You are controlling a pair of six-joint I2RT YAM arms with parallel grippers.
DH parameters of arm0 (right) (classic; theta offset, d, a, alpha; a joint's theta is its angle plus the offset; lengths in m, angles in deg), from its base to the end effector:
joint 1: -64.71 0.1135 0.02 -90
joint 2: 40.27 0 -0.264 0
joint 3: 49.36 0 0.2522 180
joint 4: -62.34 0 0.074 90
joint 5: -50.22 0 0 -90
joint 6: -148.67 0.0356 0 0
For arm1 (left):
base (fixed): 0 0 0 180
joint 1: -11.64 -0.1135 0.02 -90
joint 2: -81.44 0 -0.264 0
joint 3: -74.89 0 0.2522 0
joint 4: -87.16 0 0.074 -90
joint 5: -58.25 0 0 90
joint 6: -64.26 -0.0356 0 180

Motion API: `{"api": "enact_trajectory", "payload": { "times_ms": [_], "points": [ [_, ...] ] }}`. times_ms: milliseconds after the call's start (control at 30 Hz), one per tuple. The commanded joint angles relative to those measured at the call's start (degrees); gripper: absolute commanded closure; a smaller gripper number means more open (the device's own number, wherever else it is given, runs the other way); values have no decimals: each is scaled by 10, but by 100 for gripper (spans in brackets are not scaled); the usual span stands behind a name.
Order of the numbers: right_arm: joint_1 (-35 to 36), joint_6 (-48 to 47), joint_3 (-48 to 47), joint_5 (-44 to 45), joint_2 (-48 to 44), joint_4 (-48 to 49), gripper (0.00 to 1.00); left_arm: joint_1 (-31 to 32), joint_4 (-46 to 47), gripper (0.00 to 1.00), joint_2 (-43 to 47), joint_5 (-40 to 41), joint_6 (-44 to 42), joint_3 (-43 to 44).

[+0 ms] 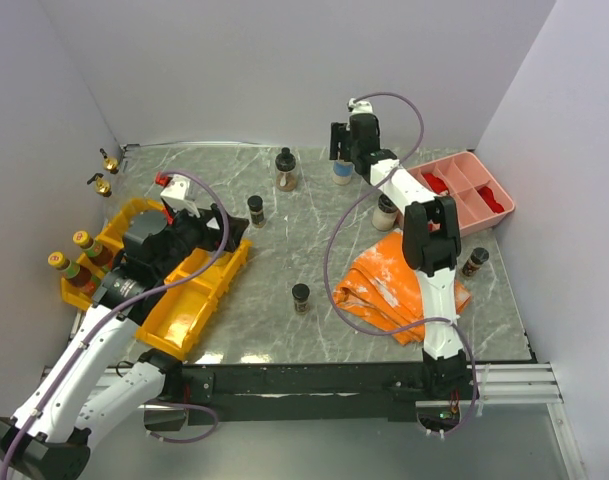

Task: Organize the condiment bottles
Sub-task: Pick up the bottle from the center of the board.

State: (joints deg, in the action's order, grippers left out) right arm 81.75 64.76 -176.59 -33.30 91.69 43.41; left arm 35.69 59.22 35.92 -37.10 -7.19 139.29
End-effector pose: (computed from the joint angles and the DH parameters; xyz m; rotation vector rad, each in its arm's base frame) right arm 0.5252 0.1568 0.2451 -0.1161 1.9806 0.1498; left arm 0.1646 -0.0771 0.3662 0.1552 1.7627 -0.6249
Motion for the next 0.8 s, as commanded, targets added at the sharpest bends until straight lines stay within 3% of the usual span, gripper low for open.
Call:
{"api": "enact_trajectory", "payload": {
  "times_ms": [0, 167, 433, 767],
  "points": [
    [-4, -19, -6, -9, -22, 38, 30, -8, 23, 4, 7, -11, 5, 1],
    [-3, -26, 53, -22, -85, 50, 44, -11, 23, 4, 12, -7, 4, -2],
    [22, -2, 257, -39, -254, 124, 49, -14, 20, 4, 19, 17, 2, -6],
    [162, -2, 461, 3, -471, 141, 52, -14, 20, 4, 24, 38, 3, -10]
  ]
}}
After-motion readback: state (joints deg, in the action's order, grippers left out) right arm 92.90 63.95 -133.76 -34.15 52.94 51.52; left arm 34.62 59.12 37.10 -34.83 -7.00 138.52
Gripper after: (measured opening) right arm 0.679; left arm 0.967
